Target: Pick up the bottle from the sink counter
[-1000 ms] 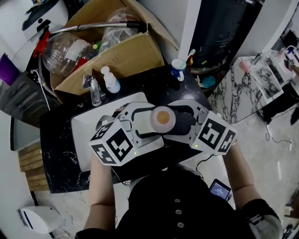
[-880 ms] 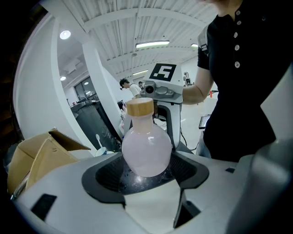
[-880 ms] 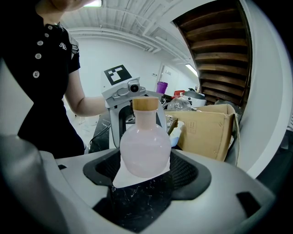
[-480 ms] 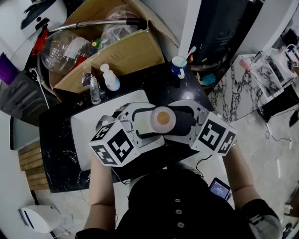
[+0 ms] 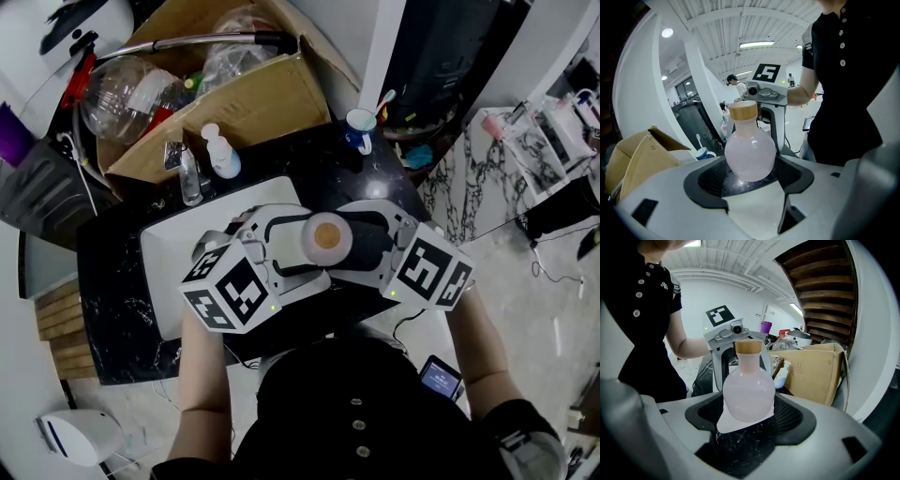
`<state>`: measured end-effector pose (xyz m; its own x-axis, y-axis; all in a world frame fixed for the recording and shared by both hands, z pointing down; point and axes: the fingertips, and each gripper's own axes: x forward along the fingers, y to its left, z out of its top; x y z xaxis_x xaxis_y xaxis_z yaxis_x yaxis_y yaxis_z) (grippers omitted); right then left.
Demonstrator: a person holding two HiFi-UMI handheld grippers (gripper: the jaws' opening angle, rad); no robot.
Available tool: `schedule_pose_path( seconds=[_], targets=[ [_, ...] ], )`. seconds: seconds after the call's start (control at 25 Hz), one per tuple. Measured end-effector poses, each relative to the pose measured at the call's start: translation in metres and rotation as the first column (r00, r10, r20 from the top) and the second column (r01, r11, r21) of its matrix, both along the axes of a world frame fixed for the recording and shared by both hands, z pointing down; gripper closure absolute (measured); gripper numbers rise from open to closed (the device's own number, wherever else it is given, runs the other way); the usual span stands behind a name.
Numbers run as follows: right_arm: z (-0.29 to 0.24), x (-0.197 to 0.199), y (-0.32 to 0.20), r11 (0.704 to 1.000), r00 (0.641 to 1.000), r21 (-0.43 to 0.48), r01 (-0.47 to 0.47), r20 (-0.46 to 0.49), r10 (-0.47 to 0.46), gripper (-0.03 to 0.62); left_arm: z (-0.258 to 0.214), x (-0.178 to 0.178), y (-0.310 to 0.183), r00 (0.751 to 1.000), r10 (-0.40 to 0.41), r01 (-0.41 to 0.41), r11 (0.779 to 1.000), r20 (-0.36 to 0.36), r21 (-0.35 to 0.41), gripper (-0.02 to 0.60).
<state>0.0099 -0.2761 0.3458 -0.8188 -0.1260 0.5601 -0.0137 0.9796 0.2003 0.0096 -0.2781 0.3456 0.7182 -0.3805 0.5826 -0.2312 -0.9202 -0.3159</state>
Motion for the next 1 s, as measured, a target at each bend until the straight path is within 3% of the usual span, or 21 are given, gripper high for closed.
schedule_pose_path(
  seconds=[1.0],
  targets=[
    [0.0062,-0.0023,-0.0032,1.000,1.000,-0.017,0.013,0.002,-0.013,0.250,0.0053,-0.0020,-0.0033,1.000,-0.008,0.008,1.000,0.010,-0.005,0.245]
  ],
)
